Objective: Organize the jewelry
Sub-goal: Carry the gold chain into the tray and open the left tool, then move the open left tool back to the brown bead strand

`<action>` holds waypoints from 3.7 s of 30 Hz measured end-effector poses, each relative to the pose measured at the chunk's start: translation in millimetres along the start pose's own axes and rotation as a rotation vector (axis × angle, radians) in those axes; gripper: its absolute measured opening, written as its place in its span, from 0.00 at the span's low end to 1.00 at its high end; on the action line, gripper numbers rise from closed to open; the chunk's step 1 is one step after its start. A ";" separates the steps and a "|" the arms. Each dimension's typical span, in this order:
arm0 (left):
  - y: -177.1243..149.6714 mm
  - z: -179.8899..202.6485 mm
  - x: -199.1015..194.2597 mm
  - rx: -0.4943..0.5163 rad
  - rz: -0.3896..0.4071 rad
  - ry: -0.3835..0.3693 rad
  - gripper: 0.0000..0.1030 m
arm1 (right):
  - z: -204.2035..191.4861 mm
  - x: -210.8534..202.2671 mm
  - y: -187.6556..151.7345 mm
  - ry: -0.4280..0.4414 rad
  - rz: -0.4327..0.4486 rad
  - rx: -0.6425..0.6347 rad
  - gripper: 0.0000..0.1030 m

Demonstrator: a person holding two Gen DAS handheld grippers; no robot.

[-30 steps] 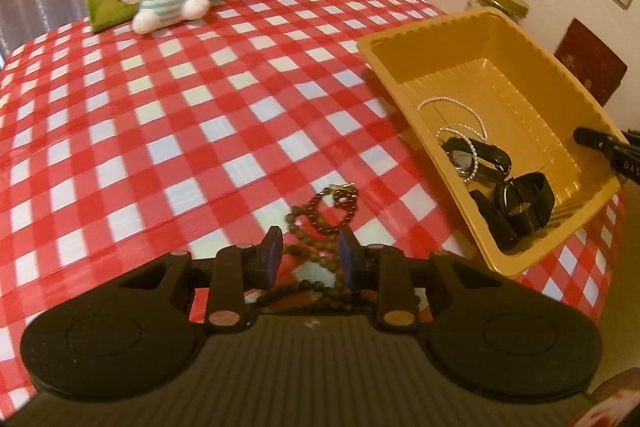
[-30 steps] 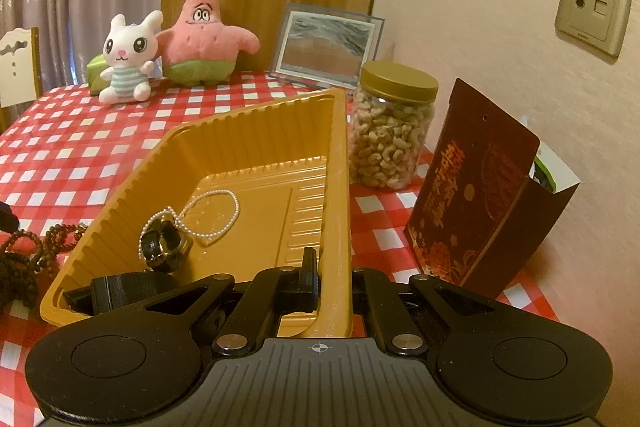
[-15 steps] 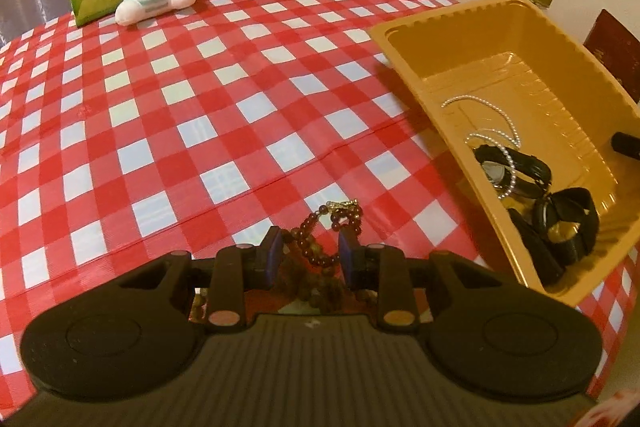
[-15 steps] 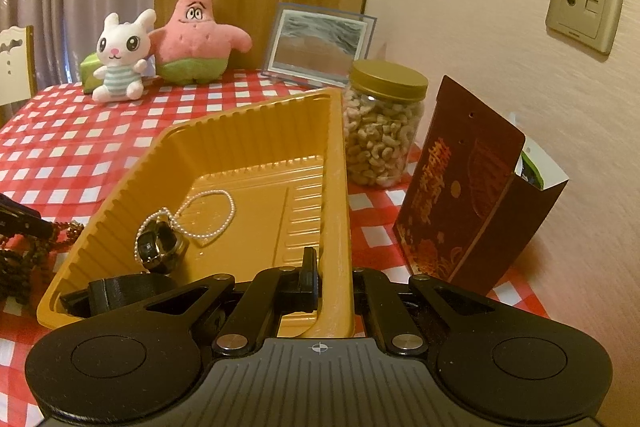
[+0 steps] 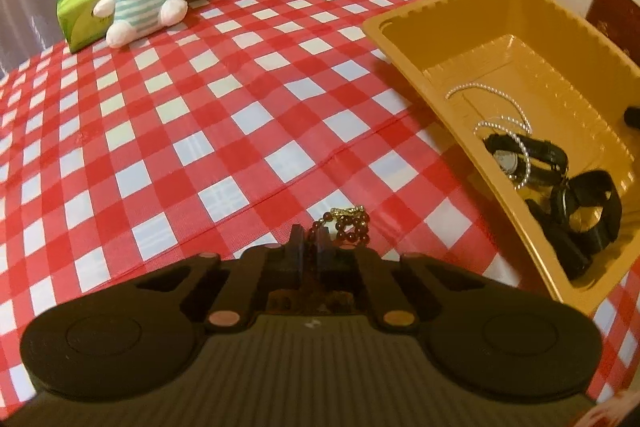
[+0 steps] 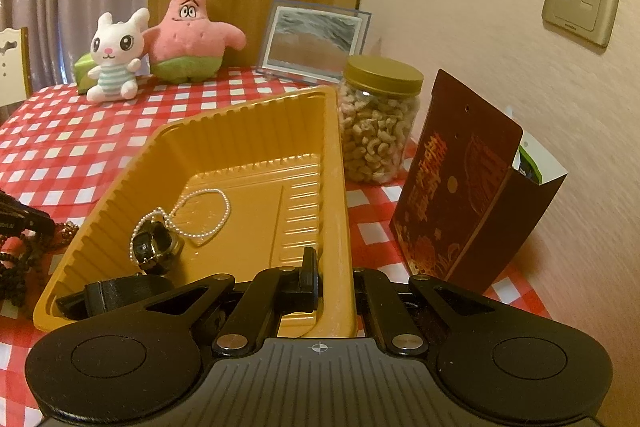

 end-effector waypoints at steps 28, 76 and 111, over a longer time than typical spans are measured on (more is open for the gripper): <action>17.8 -6.8 -98.5 -0.050 0.190 -0.057 0.03 | -1.3 -1.3 2.0 0.001 0.003 0.004 0.03; 21.5 14.8 -95.8 -0.058 0.148 -0.112 0.28 | -3.1 -1.5 2.7 0.007 0.007 0.015 0.03; -107.2 -85.7 -116.0 -0.342 0.013 0.123 0.30 | -8.6 5.2 4.8 0.022 0.015 -0.025 0.03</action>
Point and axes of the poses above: each gripper's, at about its wrist camera, not at the fingertips, and x roughly the way its jaws point, z to its right, y to its top, the point moved 5 cm from there along x, roughly the way its jaws point, and after that the axes turned 9 degrees about -z, right-handed, at the moved point
